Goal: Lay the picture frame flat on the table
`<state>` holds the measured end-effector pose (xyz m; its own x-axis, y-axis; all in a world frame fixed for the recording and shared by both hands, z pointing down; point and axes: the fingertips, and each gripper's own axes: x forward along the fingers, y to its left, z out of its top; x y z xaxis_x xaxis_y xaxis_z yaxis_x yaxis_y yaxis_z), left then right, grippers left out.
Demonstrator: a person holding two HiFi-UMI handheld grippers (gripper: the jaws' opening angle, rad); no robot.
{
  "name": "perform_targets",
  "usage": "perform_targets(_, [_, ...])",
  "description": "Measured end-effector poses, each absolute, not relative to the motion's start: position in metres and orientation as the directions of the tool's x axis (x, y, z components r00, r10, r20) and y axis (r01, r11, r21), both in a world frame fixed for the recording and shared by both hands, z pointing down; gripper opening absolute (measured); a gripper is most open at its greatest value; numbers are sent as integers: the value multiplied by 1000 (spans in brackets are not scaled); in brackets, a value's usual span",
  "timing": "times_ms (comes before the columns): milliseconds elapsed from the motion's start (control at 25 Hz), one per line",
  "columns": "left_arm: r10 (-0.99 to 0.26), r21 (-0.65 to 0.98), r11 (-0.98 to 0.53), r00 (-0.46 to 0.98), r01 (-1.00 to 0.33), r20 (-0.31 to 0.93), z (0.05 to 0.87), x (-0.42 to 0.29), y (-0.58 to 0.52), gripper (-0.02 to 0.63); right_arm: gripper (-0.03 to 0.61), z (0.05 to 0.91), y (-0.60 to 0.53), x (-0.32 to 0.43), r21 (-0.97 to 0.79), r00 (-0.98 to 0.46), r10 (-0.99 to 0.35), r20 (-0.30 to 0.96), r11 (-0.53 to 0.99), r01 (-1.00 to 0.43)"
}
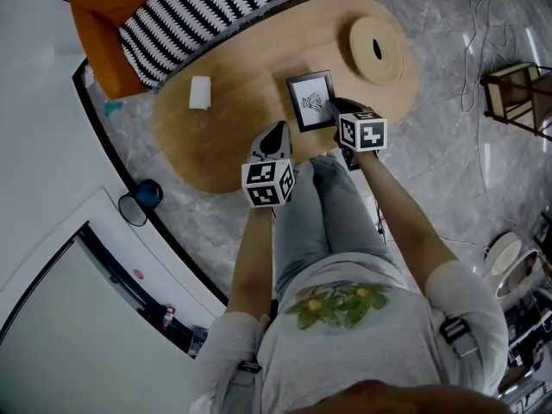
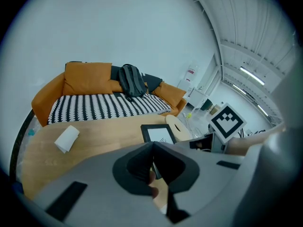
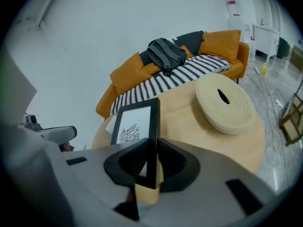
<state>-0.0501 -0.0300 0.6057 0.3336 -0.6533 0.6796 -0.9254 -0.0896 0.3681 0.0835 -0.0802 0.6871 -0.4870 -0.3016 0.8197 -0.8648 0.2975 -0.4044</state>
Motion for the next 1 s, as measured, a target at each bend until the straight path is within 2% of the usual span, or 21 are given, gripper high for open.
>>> perform_targets(1000, [-584,377,-52,335,-925,739,640,-62,-16,15,75,727,-78,78,-379,-444,-259,858,264,-887])
